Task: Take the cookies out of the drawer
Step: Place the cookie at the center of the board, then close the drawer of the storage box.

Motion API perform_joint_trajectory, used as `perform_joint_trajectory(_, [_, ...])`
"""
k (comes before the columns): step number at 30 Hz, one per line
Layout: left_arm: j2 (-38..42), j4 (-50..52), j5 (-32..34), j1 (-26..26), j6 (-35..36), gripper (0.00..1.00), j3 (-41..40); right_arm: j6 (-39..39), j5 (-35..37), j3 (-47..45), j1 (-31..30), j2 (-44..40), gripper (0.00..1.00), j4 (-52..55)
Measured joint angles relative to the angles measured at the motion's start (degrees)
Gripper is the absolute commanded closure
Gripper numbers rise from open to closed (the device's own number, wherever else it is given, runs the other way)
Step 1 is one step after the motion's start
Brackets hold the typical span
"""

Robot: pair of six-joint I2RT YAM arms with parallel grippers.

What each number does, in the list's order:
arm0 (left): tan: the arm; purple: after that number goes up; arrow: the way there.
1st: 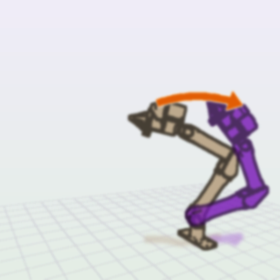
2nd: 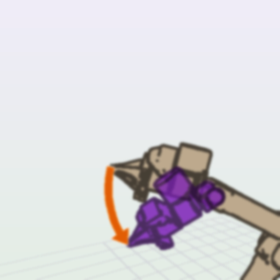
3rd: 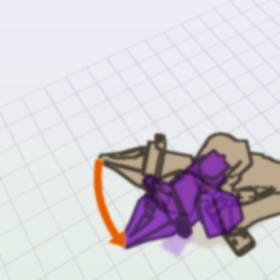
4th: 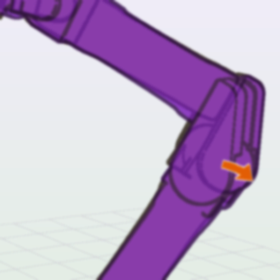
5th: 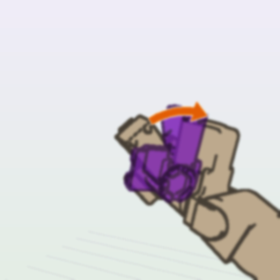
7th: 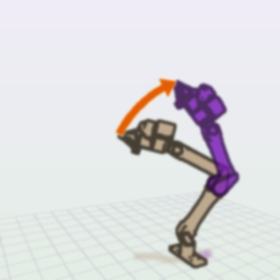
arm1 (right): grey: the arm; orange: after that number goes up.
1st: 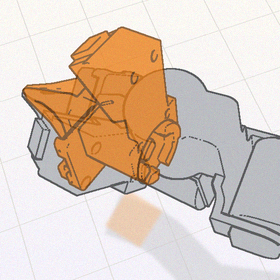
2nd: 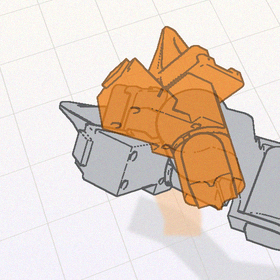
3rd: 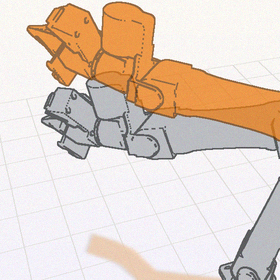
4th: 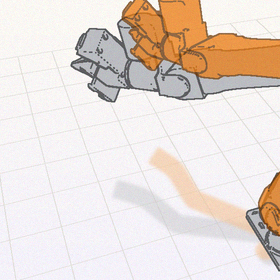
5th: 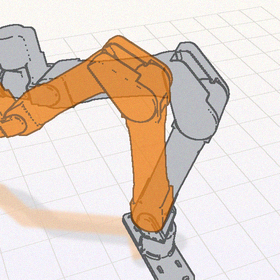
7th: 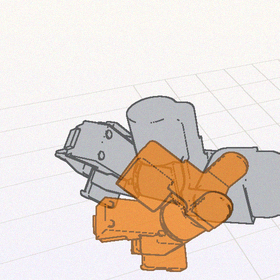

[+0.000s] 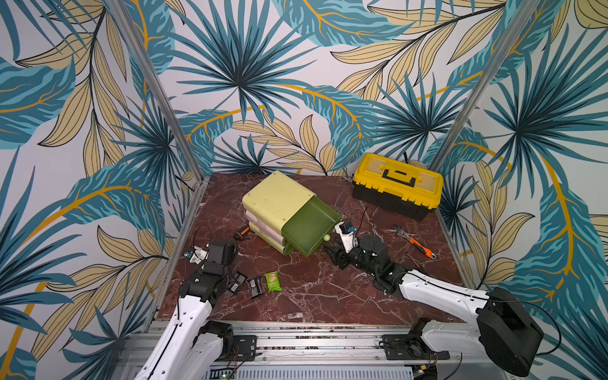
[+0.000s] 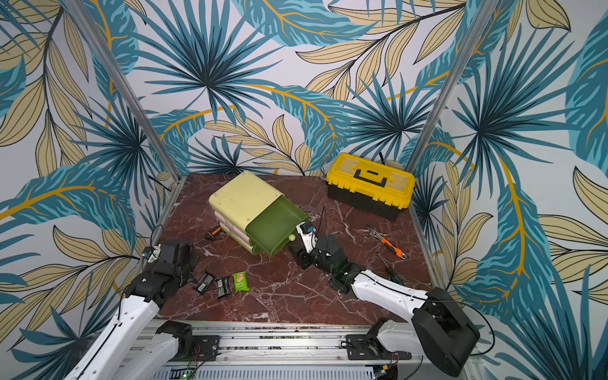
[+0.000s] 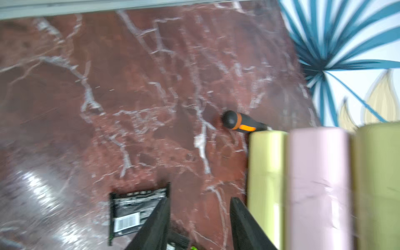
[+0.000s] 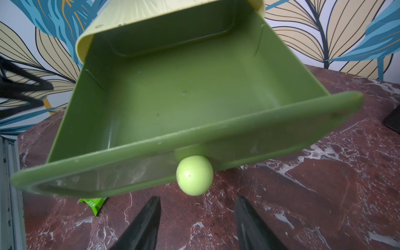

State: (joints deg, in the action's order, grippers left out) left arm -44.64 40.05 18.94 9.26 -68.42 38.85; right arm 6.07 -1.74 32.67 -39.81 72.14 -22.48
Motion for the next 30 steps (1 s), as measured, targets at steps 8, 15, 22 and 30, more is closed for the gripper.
perform_joint_trajectory(8, [-13.70, -6.27, -12.96, 0.11, 14.93, 0.49, 21.40, 0.37, -0.07, 1.42, 0.00, 2.40, 0.45, -1.29])
perform_joint_trajectory(15, [-25.92, -7.87, -22.08, 4.09, 24.92, 0.47, 38.60, 0.11, -0.07, 2.78, 0.00, 3.69, 0.51, -2.12])
perform_joint_trajectory(22, [-36.48, -8.72, -25.68, 6.03, 27.98, 0.47, 41.46, -0.15, -0.22, 3.34, 0.00, 4.72, 0.57, -2.12])
perform_joint_trajectory(30, [-40.94, -9.66, -25.81, 6.08, 27.93, 0.47, 41.48, -0.79, -0.44, 4.07, 0.00, 4.70, 0.62, -2.08])
